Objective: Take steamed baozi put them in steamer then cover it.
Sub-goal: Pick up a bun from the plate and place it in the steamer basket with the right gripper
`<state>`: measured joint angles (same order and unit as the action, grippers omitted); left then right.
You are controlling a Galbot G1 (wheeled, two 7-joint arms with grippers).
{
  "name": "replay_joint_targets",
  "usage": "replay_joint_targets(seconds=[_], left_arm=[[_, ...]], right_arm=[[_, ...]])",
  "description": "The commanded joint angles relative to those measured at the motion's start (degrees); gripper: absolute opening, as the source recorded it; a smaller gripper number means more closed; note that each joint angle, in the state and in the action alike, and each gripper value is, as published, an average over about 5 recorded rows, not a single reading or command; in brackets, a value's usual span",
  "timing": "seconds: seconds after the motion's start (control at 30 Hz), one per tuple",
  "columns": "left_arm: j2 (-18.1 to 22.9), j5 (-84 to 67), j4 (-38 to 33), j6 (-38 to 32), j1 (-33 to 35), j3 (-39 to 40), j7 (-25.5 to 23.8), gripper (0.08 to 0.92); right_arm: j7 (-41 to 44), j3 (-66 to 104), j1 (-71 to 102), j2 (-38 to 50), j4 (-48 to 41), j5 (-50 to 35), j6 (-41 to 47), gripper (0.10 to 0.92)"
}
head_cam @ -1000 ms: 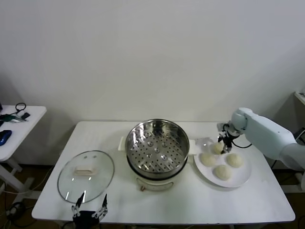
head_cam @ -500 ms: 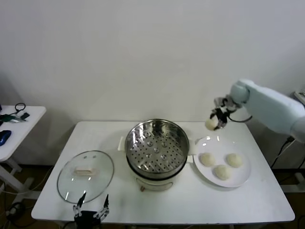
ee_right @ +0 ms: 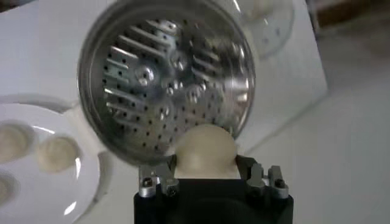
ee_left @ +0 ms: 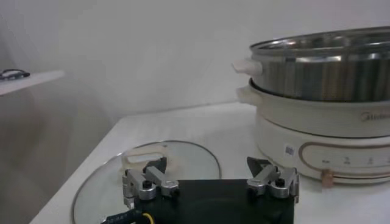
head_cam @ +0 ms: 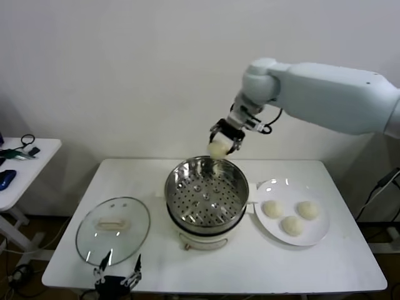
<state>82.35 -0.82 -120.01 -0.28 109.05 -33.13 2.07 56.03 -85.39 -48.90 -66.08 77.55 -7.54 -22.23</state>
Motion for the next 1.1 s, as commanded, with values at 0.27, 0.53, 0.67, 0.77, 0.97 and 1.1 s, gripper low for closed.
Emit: replay_joint_targets(seconds=[0.27,0.53,0.67,0.77,0.97,1.1], left_arm=[[0.06,0.09,-0.99,-0.2,0.02,0.05,0.22,0.823],[0.04,0.12,-0.5,-0.24,-0.3,0.14,0.27,0.823],[0.05,0.18,-0.03,-0.29,-0.56,0.12,0.35,0.823],[0.03,0.21,0.18,-0.31,-0.64,0.07,0.39,0.823],[0.08,0.28,0.39,-0.37,-0.7,-0.09,0.5,0.823],[0.23,0.39,0.45,-0.34,-0.81,-0.13,0.61,0.823]], right_arm=[[-5.42,0.63,13.38,-4.3,-7.49,18.37,-7.99,0.664],[-7.99,3.13,18.54,-4.51,-11.94,21.47,-7.41,0.662],[-8.38,4.57,20.24,-5.96,-14.66,22.29,-7.59,0.662],[-8.17,5.08,20.86,-6.88,-16.14,22.78,-7.89,0.662],[-9.48,6.15,21.58,-8.09,-17.91,23.26,-8.11,0.663],[-8.33,5.68,18.75,-7.72,-17.14,19.26,-8.63,0.718]])
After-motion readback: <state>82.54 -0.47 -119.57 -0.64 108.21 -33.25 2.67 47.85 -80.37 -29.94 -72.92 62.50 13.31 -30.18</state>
